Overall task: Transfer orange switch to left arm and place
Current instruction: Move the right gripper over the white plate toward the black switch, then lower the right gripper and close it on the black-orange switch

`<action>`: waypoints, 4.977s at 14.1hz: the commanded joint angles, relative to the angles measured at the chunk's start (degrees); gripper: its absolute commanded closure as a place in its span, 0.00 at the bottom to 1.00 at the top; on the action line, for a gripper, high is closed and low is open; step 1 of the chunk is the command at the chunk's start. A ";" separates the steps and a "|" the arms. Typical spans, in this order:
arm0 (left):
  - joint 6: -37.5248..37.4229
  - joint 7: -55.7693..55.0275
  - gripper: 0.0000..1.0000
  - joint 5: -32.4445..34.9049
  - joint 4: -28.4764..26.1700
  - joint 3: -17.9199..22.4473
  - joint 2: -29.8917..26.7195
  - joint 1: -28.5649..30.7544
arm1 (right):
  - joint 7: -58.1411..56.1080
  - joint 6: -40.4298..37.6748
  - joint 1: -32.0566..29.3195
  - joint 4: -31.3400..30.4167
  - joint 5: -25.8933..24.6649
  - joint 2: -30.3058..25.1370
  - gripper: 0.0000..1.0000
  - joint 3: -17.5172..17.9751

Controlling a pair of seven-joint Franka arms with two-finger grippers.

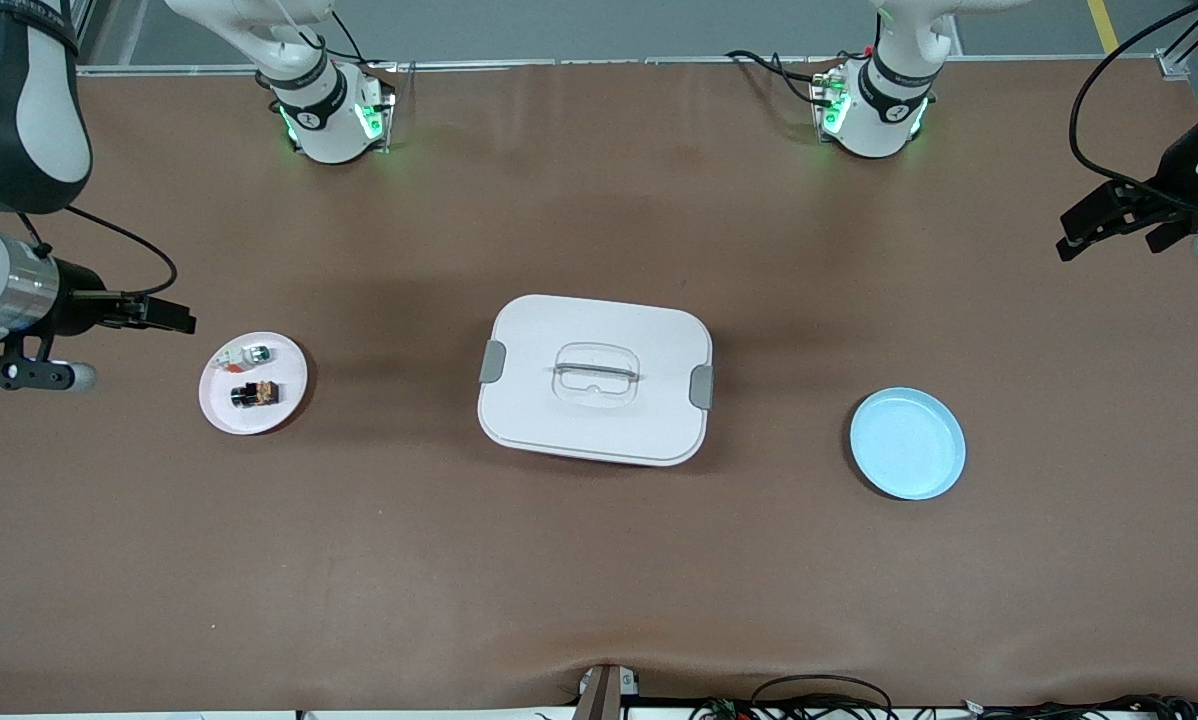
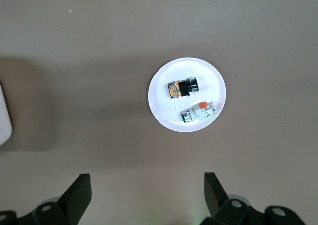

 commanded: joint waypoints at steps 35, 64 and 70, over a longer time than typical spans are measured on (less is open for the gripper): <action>-1.33 1.26 0.00 -0.29 1.60 0.32 0.79 0.24 | -13.20 51.60 -3.18 -29.28 -7.47 13.42 0.00 0.32; -1.33 1.26 0.00 -0.29 1.60 0.32 0.79 0.33 | -11.35 52.92 -5.55 -28.23 -8.79 16.50 0.00 0.41; -1.33 1.26 0.00 -0.29 1.60 0.32 0.79 0.33 | -11.70 53.97 -5.55 -28.14 -8.88 16.76 0.00 0.41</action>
